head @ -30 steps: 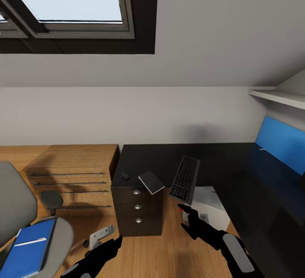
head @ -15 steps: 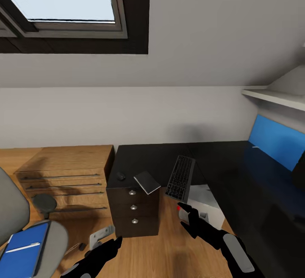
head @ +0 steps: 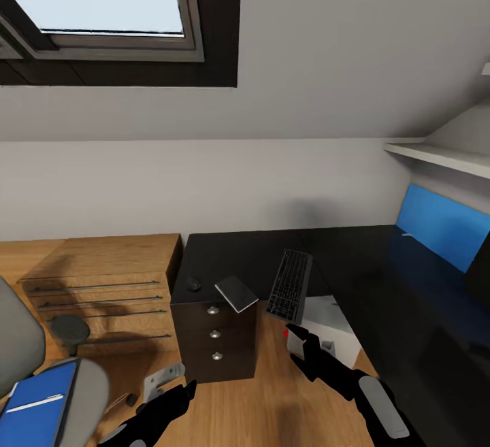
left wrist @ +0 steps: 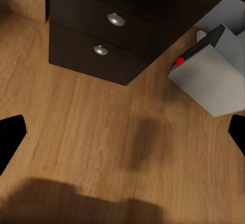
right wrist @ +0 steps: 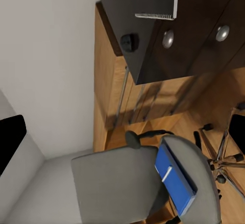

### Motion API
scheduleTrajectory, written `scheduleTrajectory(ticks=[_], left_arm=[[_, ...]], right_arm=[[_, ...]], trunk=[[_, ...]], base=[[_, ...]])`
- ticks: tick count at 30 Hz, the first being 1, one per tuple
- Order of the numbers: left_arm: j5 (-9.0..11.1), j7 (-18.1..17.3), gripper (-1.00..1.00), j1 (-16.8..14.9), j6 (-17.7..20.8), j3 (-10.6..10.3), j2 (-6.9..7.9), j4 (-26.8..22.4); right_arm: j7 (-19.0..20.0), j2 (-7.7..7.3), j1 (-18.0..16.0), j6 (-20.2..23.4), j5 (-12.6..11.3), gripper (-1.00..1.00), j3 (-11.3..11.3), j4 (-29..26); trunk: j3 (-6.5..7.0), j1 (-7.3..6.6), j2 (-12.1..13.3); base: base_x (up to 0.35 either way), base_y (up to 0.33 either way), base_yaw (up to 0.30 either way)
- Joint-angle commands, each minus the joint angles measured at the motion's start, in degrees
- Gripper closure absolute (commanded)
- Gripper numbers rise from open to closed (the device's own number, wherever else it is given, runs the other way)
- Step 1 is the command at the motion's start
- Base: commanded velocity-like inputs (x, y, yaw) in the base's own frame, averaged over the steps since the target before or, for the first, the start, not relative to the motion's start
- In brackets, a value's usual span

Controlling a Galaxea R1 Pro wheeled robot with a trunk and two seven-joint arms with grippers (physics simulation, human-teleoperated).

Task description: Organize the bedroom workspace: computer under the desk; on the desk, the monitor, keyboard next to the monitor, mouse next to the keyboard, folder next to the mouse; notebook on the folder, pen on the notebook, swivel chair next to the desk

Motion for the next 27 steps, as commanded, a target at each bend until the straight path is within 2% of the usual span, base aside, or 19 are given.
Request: scheduleTrajectory(ticks=[1, 14, 19, 27], left_arm=[[0.60, 0.53, -1.00, -0.03, 0.08, -0.05, 0.01, -0.09], [0.60, 0.53, -1.00, -0.03, 0.08, -0.05, 0.01, -0.09], [0.60, 0.53, -1.00, -0.03, 0.08, -0.05, 0.01, -0.09], [0.60, 0.53, -1.00, -0.03, 0.08, -0.05, -0.03, 0.00]], right_arm=[[0.17, 0.02, -0.05, 0.33, 0.12, -1.00, -0.15, 0.00], [0.71, 0.02, -0.05, 0.16, 0.14, -1.00, -0.15, 0.08], [0.72, 0.02, -0.05, 0.16, 0.13, -1.00, -0.15, 0.09], [0.72, 0.04, -0.05, 0.05, 0.13, -1.00, -0.15, 0.09]], trunk=[[-0.12, 0.04, -0.12], [-0.12, 0.04, -0.12], [-0.12, 0.04, -0.12], [-0.12, 0.04, -0.12]], base=[[0.000, 0.249, 0.000], [0.000, 0.046, -0.232], [0.000, 0.081, -0.046], [0.000, 0.198, -0.003]])
